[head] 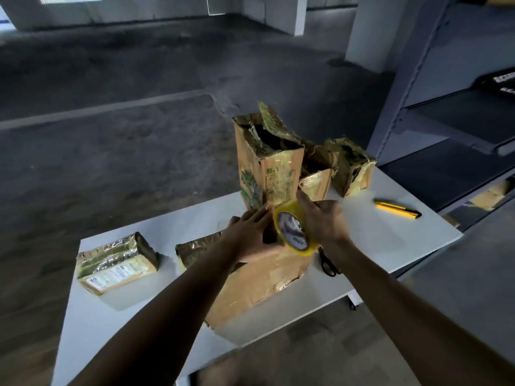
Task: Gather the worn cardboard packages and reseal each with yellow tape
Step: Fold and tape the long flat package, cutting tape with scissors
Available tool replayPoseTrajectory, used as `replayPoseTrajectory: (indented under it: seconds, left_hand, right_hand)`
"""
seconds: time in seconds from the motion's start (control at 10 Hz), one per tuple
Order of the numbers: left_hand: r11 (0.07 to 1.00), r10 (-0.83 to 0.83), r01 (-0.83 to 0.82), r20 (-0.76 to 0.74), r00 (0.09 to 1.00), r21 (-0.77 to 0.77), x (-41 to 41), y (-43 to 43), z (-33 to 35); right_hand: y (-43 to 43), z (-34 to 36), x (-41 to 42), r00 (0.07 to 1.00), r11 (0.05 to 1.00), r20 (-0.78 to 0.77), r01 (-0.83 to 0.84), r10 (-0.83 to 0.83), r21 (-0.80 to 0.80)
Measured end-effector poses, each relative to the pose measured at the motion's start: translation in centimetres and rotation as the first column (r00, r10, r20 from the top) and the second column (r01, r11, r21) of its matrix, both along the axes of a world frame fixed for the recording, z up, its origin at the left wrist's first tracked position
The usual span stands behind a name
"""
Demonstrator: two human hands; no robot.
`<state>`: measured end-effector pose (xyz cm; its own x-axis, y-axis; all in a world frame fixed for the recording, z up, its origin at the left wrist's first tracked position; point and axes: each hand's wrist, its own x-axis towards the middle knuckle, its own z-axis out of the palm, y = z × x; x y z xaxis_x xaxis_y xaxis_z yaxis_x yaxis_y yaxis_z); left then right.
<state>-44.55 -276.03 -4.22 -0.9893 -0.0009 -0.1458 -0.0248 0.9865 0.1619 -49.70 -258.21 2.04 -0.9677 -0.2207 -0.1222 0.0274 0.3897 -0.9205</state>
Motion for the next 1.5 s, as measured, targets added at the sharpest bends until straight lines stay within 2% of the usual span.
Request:
replayPoseTrajectory:
  seconds: [0.1,0.2,0.3,0.4,0.6,0.7,0.8,0.9,1.1,1.2,1.3,1.4,1.5]
  left_hand:
    - [1.0,0.018,-0.018,0.013,1.0,0.01,-0.2,0.1,0.2]
    - [0.998,-0.056,0.056,-0.03,0.998,0.001,-0.1,0.1,0.4]
    - [0.988,-0.157,0.156,-0.054,0.986,-0.015,-0.4,0.0,0.0]
    - [0.974,-0.225,0.225,-0.047,0.973,-0.02,-0.5,0.1,0.0]
    - [0.974,-0.208,0.211,0.041,0.977,-0.081,-0.8,0.6,-0.2]
    - [0.964,-0.261,0.261,0.002,0.965,-0.051,-0.7,0.9,-0.6]
    - [0.953,-0.303,0.303,-0.018,0.953,-0.02,-0.3,1.0,-0.4]
    - [0.965,-0.262,0.261,-0.007,0.965,-0.023,-0.3,1.5,-0.2]
    - [0.971,-0.237,0.234,-0.06,0.97,-0.043,-0.2,1.5,-1.1]
    - [0.961,-0.262,0.253,-0.08,0.962,-0.113,-0.2,1.4,-1.4]
    - [0.954,-0.275,0.259,-0.102,0.956,-0.149,0.0,1.6,-2.1]
    - [0.958,-0.271,0.263,-0.071,0.96,-0.111,0.2,1.7,-1.2]
    - [0.975,-0.224,0.223,0.066,0.972,0.022,0.3,2.2,0.7]
  right_hand:
    - [1.1,0.1,0.1,0.999,0.997,0.022,0.036,-0.038,0.061]
    - [1.5,0.0,0.6,0.999,0.966,-0.047,0.028,-0.017,0.256]
    - [1.6,0.1,1.0,0.992,0.979,0.031,0.112,-0.119,0.171]
    - [1.8,-0.1,1.0,0.989,0.981,0.069,0.12,-0.131,0.15]
    - [1.6,-0.2,1.9,0.997,0.983,0.033,0.059,-0.066,0.172]
    - [1.8,-0.2,2.2,0.998,0.987,0.052,0.032,-0.04,0.156]
    - [2.1,-0.2,2.8,0.992,0.987,0.111,-0.08,0.065,0.138]
    - [2.3,-0.1,3.2,0.982,0.983,0.139,-0.145,0.128,0.114]
    - [3.0,-0.5,2.8,0.984,0.985,0.174,-0.055,0.026,0.166]
    - [4.0,-1.4,2.7,0.984,0.968,0.175,-0.085,0.043,0.238]
    - [4.6,-1.9,3.0,0.976,0.968,0.211,-0.102,0.053,0.23]
    - [5.3,-2.7,3.5,0.965,0.952,0.233,-0.179,0.12,0.25]
    - [6.0,-4.3,4.2,0.942,0.907,0.258,-0.291,0.216,0.304]
